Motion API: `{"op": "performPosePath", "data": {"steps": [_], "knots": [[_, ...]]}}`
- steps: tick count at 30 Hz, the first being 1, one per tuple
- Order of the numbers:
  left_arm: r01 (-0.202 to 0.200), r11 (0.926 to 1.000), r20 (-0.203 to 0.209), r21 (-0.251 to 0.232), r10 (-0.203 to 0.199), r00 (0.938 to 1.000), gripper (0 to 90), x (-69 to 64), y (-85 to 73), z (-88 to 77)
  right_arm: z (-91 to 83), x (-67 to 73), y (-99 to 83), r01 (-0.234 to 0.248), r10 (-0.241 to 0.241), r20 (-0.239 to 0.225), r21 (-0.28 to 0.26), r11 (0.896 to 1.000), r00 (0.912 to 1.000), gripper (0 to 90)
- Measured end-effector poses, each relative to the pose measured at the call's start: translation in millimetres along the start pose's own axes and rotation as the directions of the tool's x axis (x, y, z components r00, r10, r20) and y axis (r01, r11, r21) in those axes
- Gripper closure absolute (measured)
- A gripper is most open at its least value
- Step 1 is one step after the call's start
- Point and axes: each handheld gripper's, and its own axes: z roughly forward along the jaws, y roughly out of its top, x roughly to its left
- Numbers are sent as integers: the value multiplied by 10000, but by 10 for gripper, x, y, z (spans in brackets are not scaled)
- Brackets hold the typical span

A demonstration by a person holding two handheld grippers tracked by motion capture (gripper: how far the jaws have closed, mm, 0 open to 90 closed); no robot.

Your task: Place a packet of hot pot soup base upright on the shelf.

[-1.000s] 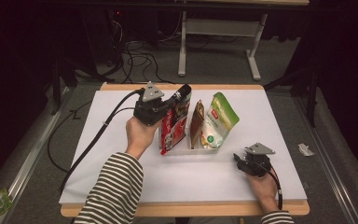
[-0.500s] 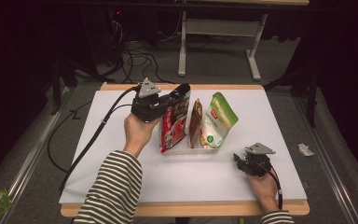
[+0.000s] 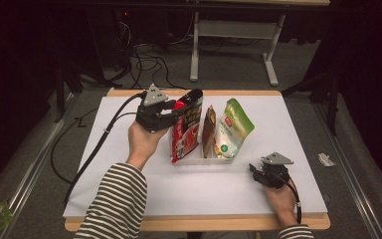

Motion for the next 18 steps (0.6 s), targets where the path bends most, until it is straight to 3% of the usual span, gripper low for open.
{"op": "performPosePath", "data": {"steps": [4, 11, 15, 18], "knots": [[77, 9999, -22, 142, -77, 10000, 579, 7, -61, -71, 0, 0, 0, 16, -16, 5, -8, 10000, 10000, 458], [-165, 9949, 76, 994, 158, 9998, 613, -38, -273, -107, 0, 0, 0, 25, -25, -1, -7, 10000, 10000, 457], [-255, 9853, 99, 1687, 242, 9997, 641, -76, -439, -87, 0, 0, 0, -1, 1, -5, -3, 10000, 10000, 458], [-286, 9740, 150, 2246, 259, 9996, 659, -116, -582, -45, 0, 0, 0, 18, -18, 3, -10, 10000, 10000, 457]]}}
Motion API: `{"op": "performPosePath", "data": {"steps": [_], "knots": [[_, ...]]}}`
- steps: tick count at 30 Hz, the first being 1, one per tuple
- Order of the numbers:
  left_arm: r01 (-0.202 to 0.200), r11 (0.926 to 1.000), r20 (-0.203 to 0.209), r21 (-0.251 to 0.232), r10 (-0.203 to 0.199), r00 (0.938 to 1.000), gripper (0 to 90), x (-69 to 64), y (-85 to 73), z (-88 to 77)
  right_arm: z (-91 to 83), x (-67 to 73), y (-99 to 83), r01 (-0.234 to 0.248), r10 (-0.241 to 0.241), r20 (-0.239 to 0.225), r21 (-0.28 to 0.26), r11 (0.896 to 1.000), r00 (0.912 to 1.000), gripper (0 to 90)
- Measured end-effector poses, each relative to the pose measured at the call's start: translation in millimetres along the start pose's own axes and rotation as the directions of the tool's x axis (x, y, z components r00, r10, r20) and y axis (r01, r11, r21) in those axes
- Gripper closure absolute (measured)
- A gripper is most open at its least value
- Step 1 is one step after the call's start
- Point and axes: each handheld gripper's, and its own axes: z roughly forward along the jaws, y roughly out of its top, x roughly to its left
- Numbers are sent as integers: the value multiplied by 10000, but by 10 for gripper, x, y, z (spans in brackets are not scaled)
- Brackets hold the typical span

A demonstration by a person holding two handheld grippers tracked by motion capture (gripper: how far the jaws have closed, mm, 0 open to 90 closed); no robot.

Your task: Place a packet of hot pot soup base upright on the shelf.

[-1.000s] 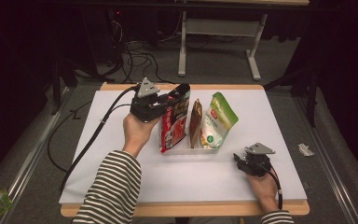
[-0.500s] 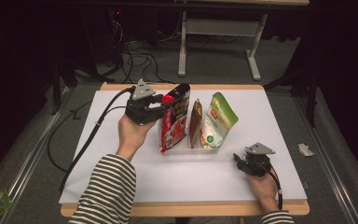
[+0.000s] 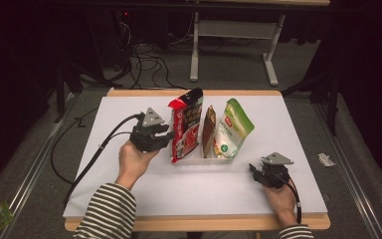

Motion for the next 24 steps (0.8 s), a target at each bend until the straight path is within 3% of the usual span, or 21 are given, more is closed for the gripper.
{"op": "performPosePath", "data": {"steps": [4, 5, 7, 10, 24], "knots": [[-10, 9969, 111, 791, 1, 9999, 696, -54, -161, 131, -1, 0, 0, 3, -3, -10, 0, 10000, 10000, 458], [-10, 9969, 111, 791, 1, 9999, 705, -54, -161, 131, -1, 0, 0, 3, -3, -10, 0, 10000, 10000, 458], [118, 9924, 206, 1225, -144, 9997, 728, -74, -236, 215, 0, -1, 0, -9, 9, -13, -2, 10000, 10000, 458], [-44, 9874, 226, 1583, 8, 9997, 744, -108, -265, 291, -2, 3, 0, 4, -4, 5, 5, 10000, 10000, 458], [374, 9865, 218, 1595, -414, 9989, 790, -121, -254, 390, -1, -1, 0, 27, -27, 3, 6, 10000, 10000, 459]]}}
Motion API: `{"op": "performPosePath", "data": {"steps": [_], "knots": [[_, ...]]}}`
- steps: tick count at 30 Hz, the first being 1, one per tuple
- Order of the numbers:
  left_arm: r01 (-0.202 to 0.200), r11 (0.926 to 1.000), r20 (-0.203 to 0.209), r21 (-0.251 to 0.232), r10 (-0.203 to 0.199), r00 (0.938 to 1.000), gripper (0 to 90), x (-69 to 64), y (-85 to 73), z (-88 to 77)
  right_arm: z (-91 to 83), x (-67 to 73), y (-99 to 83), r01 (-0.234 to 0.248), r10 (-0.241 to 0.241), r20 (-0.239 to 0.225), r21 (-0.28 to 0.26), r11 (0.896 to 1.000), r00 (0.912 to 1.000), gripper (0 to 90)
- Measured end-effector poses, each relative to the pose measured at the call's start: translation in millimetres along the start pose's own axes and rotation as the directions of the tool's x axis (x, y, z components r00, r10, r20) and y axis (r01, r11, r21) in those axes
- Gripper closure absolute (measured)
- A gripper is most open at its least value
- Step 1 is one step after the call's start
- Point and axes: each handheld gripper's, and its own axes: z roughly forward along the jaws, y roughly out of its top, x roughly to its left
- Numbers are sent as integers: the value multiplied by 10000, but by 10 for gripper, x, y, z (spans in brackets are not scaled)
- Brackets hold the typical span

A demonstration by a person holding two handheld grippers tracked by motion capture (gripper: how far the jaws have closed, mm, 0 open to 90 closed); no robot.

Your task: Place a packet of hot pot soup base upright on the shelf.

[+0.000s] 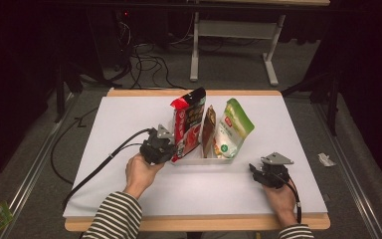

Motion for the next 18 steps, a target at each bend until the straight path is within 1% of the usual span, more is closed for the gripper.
{"op": "performPosePath", "data": {"steps": [5, 7, 10, 15, 16, 18], "knots": [[136, 9998, 8, 177, -136, 9999, 806, 4, 7, 60, -1, 4, 0, -7, 7, 7, 5, 10000, 10000, 459], [125, 9996, -4, 241, -125, 9999, 815, 4, 6, 67, -1, 4, 0, -5, 5, 9, 3, 10000, 10000, 459], [224, 9992, 45, 319, -225, 9997, 824, 11, 12, 71, -2, 5, 0, -4, 4, 13, 5, 10000, 10000, 459], [238, 9986, 81, 466, -242, 9997, 829, 4, 6, 86, 1, 7, -1, 30, -30, 55, -41, 10000, 10000, 459], [223, 9980, 83, 591, -229, 9997, 829, -14, -5, 104, 1, 8, -1, 31, -30, 57, -39, 10000, 10000, 459], [170, 9978, 92, 637, -176, 9998, 827, -22, -14, 106, 1, 7, -1, 25, -25, 51, -38, 10000, 10000, 459]]}}
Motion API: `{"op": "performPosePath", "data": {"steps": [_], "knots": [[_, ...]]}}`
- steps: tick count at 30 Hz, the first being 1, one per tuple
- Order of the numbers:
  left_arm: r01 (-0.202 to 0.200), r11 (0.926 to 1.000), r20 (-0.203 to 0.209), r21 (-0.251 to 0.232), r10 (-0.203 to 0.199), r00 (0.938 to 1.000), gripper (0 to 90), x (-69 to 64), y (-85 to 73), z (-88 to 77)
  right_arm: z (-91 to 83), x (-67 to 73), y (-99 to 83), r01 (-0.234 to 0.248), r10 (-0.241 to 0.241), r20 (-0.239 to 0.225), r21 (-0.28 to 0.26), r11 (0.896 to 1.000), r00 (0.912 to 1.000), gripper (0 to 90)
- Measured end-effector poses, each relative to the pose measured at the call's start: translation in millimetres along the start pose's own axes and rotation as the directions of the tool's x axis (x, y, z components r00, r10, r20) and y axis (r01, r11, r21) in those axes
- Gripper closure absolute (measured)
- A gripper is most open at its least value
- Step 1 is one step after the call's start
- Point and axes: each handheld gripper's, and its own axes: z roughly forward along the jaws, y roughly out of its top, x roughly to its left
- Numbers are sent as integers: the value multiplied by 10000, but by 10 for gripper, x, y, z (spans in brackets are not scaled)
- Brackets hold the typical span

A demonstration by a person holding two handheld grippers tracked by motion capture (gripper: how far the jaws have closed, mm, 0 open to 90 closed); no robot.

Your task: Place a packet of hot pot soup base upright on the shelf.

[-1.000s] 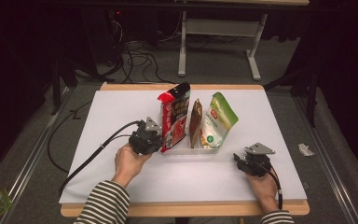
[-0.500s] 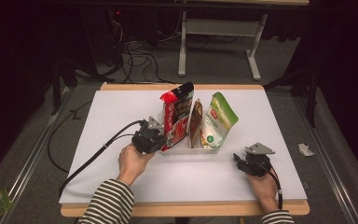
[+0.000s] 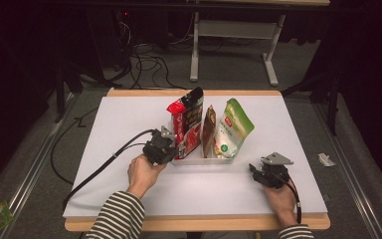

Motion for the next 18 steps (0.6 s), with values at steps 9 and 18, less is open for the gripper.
{"op": "performPosePath", "data": {"steps": [9, 18], "knots": [[-142, 9998, 132, -164, 144, 9998, 738, -44, -71, -27, -1, -8, 1, -37, 37, -78, 38, 10000, 10000, 460], [123, 9852, 266, -1711, -79, 9996, 653, 17, -218, -280, 5, -49, 6, -289, 293, -315, 109, 9995, 9991, 467]]}}
